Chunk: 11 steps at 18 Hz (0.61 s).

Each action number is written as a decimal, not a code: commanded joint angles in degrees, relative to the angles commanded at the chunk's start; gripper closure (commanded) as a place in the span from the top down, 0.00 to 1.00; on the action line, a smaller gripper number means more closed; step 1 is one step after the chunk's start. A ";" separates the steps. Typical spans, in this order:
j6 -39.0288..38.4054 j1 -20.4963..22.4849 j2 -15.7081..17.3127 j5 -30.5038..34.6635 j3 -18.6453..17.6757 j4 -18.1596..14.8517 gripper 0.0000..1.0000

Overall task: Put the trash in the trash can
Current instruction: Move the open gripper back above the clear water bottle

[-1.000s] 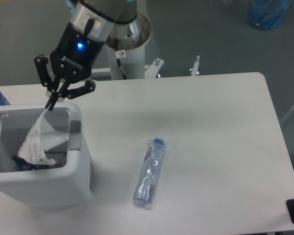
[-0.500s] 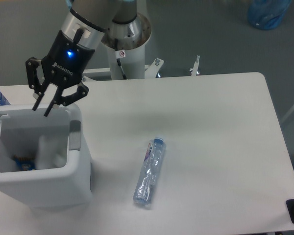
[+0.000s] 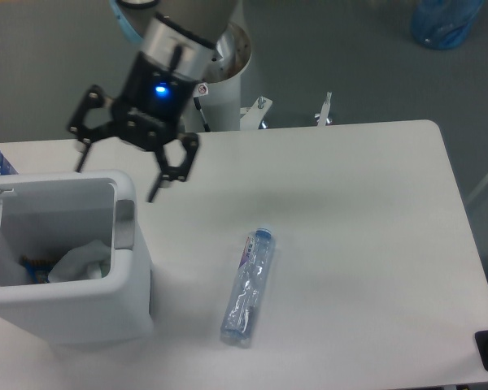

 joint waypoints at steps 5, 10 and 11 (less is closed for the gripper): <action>3.24 5.01 -1.31 0.62 0.53 0.26 1.00; 6.59 6.60 -3.24 10.45 2.11 0.09 1.00; 7.03 6.60 -3.77 11.34 2.63 0.09 1.00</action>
